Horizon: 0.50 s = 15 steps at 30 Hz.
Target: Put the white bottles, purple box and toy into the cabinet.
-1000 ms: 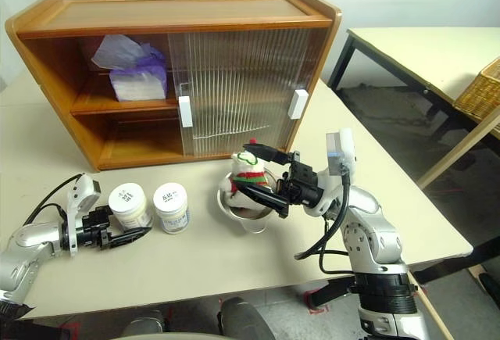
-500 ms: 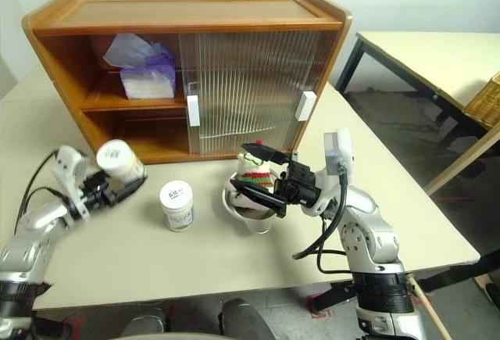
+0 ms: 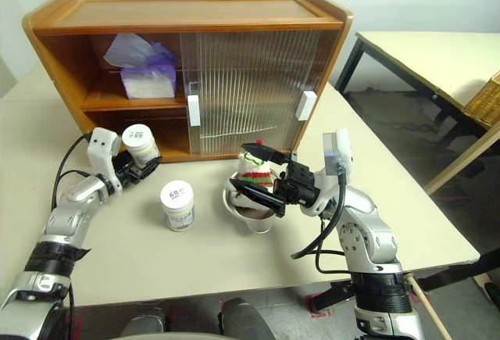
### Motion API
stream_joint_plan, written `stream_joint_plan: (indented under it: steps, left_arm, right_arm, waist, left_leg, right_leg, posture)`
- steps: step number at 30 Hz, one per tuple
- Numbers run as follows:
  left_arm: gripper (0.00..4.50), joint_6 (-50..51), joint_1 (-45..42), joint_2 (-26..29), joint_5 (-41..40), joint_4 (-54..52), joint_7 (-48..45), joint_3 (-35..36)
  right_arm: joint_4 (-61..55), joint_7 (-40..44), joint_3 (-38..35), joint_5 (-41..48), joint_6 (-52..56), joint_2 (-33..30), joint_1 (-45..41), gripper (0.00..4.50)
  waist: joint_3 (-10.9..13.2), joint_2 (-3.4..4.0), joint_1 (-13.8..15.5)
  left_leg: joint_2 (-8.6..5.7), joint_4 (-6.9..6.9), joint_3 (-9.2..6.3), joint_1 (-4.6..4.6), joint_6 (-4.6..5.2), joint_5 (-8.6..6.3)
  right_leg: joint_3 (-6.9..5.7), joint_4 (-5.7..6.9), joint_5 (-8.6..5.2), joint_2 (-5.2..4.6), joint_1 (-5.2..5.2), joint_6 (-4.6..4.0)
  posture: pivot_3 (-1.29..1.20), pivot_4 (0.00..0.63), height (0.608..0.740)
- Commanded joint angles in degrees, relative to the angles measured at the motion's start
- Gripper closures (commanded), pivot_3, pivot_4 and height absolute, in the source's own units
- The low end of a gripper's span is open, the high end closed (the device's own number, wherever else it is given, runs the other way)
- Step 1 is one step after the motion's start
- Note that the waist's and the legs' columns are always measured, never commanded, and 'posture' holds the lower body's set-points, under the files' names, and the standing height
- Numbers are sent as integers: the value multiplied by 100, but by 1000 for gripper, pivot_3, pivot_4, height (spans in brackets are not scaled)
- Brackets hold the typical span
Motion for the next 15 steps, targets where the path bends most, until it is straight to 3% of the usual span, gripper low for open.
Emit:
stream_joint_plan:
  steps: [1, 15]
  left_arm:
    - [1329, -212, -377, -94, 139, 419, 202, 6]
    - [1329, -677, -1562, -459, 319, 2344, 944, 94]
  right_arm:
    - [-4, 13, 19, -37, -54, 32, -33, 0]
    - [-93, 52, -34, 10, -68, 40, 97, 0]
  waist:
    - [0, 0, 0]
    - [6, -8, -17]
  left_leg:
    - [-2, 4, -2, 1, 2, 0]
    - [-10, 40, -4, 4, 10, -2]
  right_leg:
    - [0, 0, 0, 0, 4, 2]
    - [3, -6, 3, 0, 28, 29]
  posture:
    - [-188, 1, 740]
    - [-208, 2, 740]
